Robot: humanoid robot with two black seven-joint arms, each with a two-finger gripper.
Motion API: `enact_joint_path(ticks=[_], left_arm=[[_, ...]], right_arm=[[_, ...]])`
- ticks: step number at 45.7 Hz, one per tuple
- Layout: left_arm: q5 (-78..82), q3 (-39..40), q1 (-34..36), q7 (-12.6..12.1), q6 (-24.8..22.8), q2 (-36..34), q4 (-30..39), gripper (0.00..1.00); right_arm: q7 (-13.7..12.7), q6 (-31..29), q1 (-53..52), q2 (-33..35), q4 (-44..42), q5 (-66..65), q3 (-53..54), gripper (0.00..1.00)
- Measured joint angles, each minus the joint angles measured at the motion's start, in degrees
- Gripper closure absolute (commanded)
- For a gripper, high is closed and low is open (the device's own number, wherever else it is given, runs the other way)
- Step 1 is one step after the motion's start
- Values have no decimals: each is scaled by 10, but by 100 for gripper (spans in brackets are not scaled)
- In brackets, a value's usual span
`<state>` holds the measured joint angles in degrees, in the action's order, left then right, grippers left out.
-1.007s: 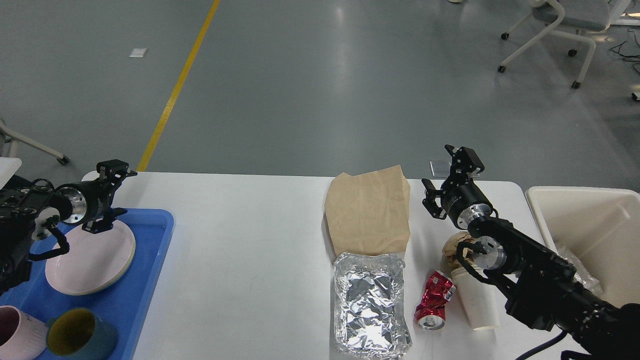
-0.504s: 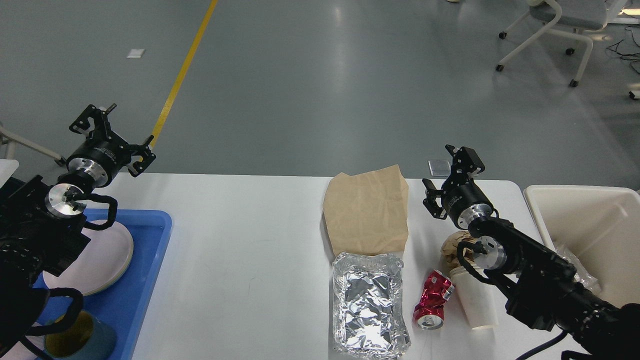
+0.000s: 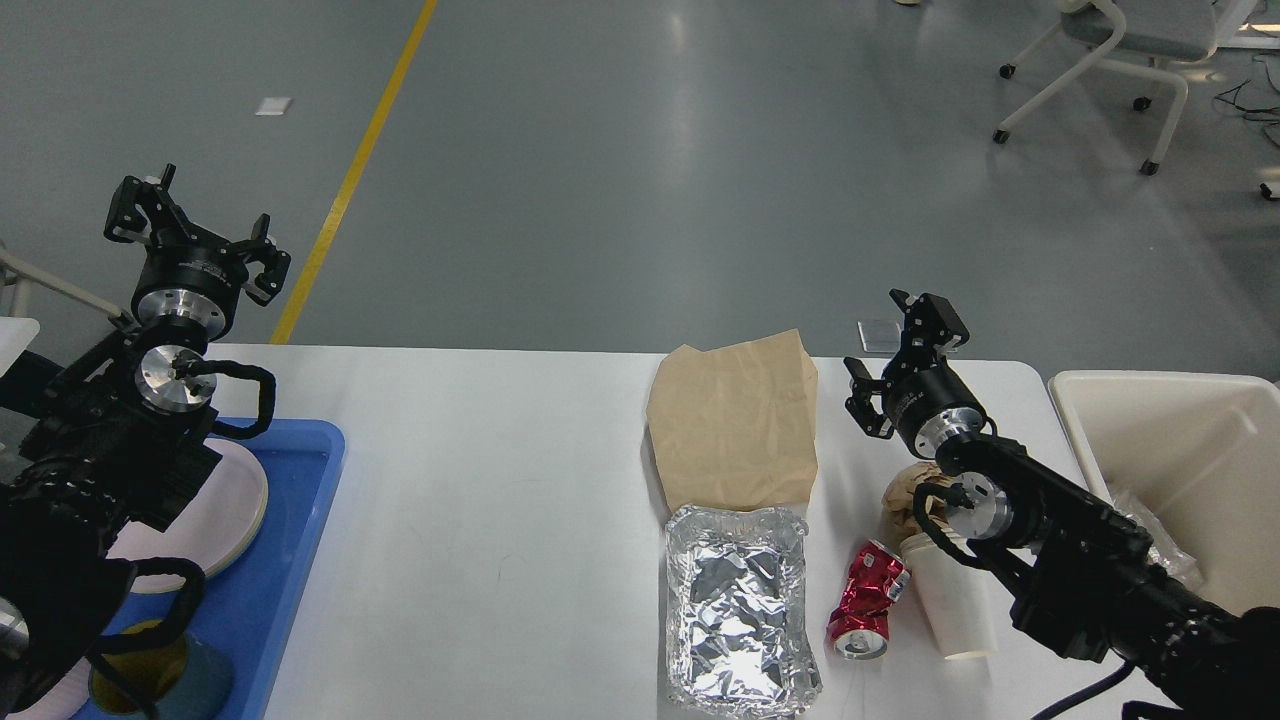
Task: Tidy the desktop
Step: 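Open the left gripper and raise it away from the plates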
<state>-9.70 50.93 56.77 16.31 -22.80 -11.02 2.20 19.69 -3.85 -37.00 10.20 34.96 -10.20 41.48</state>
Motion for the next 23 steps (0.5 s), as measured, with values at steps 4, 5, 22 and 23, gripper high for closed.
enact_joint_path(ticks=[4, 5, 22, 23], left_arm=[[1, -4, 3, 0, 0, 2, 0, 4], [1, -4, 4, 0, 0, 3, 0, 4], [7, -18, 18, -4, -1, 9, 2, 4], [7, -22, 18, -4, 0, 12, 3, 4]], right_arm=[[0, 0, 0, 0, 0, 0, 0, 0], [0, 0, 0, 0, 0, 0, 0, 0], [0, 0, 0, 0, 0, 0, 0, 0], [0, 0, 0, 0, 0, 0, 0, 0]])
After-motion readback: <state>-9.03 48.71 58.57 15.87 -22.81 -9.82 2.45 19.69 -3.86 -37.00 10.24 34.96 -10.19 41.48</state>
